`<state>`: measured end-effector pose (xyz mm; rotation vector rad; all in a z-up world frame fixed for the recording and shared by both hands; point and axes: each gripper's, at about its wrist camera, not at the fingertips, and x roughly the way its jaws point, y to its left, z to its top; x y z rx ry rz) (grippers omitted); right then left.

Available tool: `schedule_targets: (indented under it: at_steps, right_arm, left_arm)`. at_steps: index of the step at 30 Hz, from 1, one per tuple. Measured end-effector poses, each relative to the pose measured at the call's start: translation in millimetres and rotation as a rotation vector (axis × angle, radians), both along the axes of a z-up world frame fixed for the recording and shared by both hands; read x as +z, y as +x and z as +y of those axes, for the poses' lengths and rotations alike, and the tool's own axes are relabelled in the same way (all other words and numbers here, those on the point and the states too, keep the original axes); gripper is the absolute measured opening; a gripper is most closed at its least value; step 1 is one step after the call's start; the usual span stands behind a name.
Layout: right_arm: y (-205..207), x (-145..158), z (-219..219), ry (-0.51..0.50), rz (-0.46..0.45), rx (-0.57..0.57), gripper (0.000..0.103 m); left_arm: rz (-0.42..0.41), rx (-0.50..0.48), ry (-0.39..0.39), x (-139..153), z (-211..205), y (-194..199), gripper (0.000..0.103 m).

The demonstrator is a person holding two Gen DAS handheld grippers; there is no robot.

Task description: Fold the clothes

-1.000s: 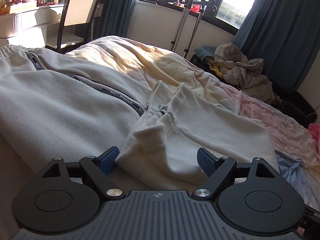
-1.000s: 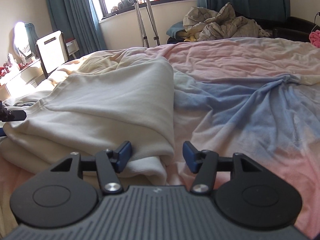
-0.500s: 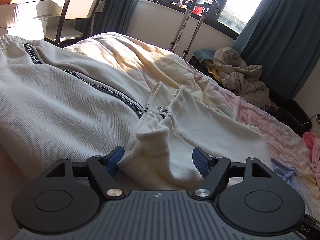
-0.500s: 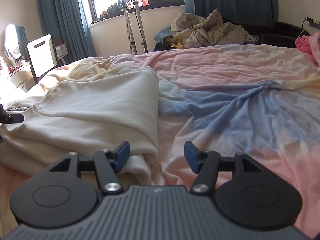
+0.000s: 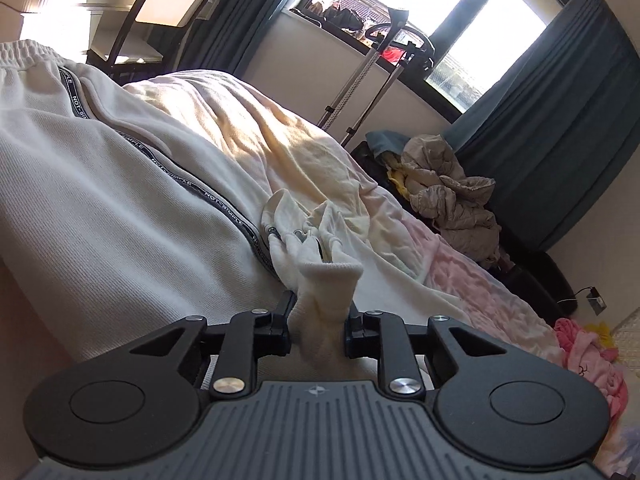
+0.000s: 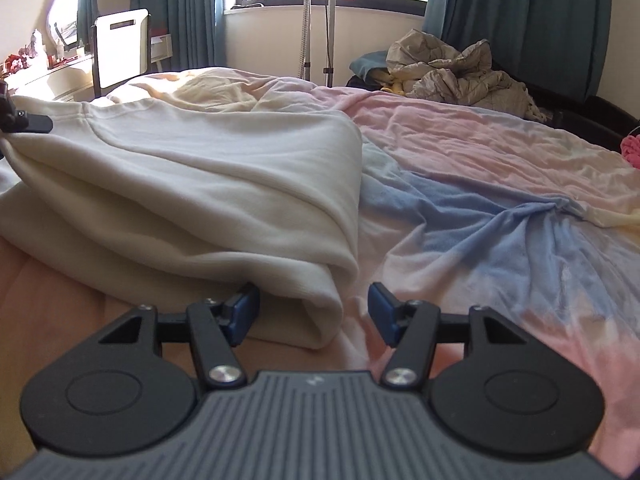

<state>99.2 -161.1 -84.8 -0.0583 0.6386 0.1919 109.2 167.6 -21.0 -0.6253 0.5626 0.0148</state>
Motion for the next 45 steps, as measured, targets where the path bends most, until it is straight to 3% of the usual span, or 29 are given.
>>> schedule_targets:
  at_steps: [5,11,14,18,21,25,29,34,38,40,45]
  right_arm:
    - [18.7,-14.7,-0.5,-0.011,0.002,-0.023,0.061]
    - [19.5,-6.4,-7.3,-0.018,-0.125,-0.097,0.059]
    - [25.6,-6.1,-26.6,0.075,-0.079,-0.156,0.067]
    - [27.8,-9.6,-29.7,0.101,-0.044,-0.174,0.067]
    - [26.7,-9.6,-32.3,0.144,-0.023,-0.184,0.067]
    - [24.7,-9.4,-28.3,0.139,-0.01,-0.187,0.067]
    - [23.9,-10.7,-26.3,0.146,0.014,-0.188,0.067]
    - [22.7,-10.9,-26.9,0.151,0.02,-0.185,0.067]
    - [15.6,-5.2,-27.5,0.17,0.016,-0.172,0.067]
    - [9.5,0.1,-31.7,0.227,0.019,-0.166,0.066]
    - [-10.9,20.9,-55.8,0.485,0.024,-0.153,0.066]
  left_arm:
    - [0.009,0.03,-0.045,-1.7,7.0,-7.0,0.025]
    - [0.042,0.054,-0.026,-9.9,6.9,-4.5,0.026]
    - [0.062,0.04,0.056,-10.7,-2.1,-4.7,0.028]
    - [0.086,0.028,0.173,-11.8,-16.6,-5.4,0.031]
    - [0.083,0.05,0.238,-5.7,-21.2,-11.2,0.042]
    - [0.019,0.089,0.324,10.9,-27.6,-26.5,0.043]
    - [-0.046,0.068,0.414,18.3,-40.8,-28.5,0.049]
    - [0.093,0.038,0.525,-12.2,-49.9,0.1,0.049]
    - [0.12,0.022,0.525,-23.0,-46.1,5.7,0.049]
    - [0.12,0.021,0.527,-23.2,-45.1,4.3,0.049]
    - [0.121,0.021,0.528,-23.7,-44.5,3.1,0.049]
